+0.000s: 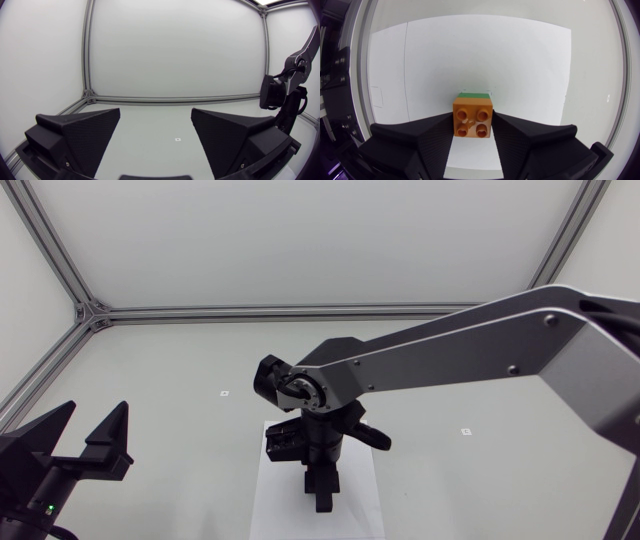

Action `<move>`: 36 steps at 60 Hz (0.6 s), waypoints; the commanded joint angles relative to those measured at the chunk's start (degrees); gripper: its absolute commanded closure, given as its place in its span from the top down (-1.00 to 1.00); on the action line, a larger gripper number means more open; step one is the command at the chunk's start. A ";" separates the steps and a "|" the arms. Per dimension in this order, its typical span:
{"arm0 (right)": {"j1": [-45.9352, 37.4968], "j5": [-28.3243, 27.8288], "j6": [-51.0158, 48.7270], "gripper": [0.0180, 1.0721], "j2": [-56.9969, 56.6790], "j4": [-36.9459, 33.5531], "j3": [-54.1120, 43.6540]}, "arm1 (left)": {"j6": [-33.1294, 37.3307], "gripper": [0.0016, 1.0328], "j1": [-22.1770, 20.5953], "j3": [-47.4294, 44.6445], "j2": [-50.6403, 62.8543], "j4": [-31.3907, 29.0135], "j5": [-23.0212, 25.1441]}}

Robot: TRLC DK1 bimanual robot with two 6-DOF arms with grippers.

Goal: Pick up the orange 2x2 brick with the right arm and stack it on top of the green 2x2 brick in the center

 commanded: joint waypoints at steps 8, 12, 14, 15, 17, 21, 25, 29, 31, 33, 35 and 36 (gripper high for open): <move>0.28 -0.20 1.17 0.14 -0.73 -0.71 -0.73 | 0.75 0.92 0.14 -2.35 -0.45 -0.76 0.23; 0.19 -0.20 1.26 0.20 -0.82 -0.62 -0.64 | 0.75 0.92 0.14 -2.35 -0.45 -0.76 0.23; 0.19 -0.29 1.26 0.21 -0.90 -0.62 -0.56 | 0.75 0.92 0.14 -2.35 -0.45 -0.84 0.23; 0.19 -0.29 1.26 0.23 -0.99 -0.71 -0.56 | 0.75 0.92 0.14 -2.35 -0.45 -0.84 0.23; 0.19 -0.37 1.26 0.25 -1.08 -0.71 -0.56 | 0.75 0.92 0.14 -2.35 -0.45 -0.76 0.23; 0.19 -0.29 1.43 0.34 -1.34 -0.71 -0.47 | 0.75 0.92 0.14 -2.35 -0.45 -0.76 0.23; 0.19 -0.37 1.61 0.48 -1.87 -0.71 -0.47 | 0.75 0.92 0.14 -2.35 -0.45 -0.76 0.23; 0.19 -0.46 1.78 0.73 -2.40 -0.89 -0.38 | 0.75 0.92 0.14 -2.35 -0.45 -0.76 0.23; 0.19 -0.46 1.78 0.88 -2.66 -0.89 -0.38 | 0.75 0.92 0.14 -2.35 -0.45 -0.84 0.23; 0.19 -0.64 1.87 0.92 -3.01 -0.89 -0.29 | 0.75 0.92 0.14 -2.35 -0.45 -0.76 0.23; 0.19 -0.64 1.96 0.92 -3.37 -0.97 -0.29 | 0.75 0.92 0.14 -2.35 -0.45 -0.76 0.23; 0.19 -0.64 1.96 0.93 -3.63 -0.97 -0.29 | 0.75 0.92 0.14 -2.35 -0.45 -0.76 0.23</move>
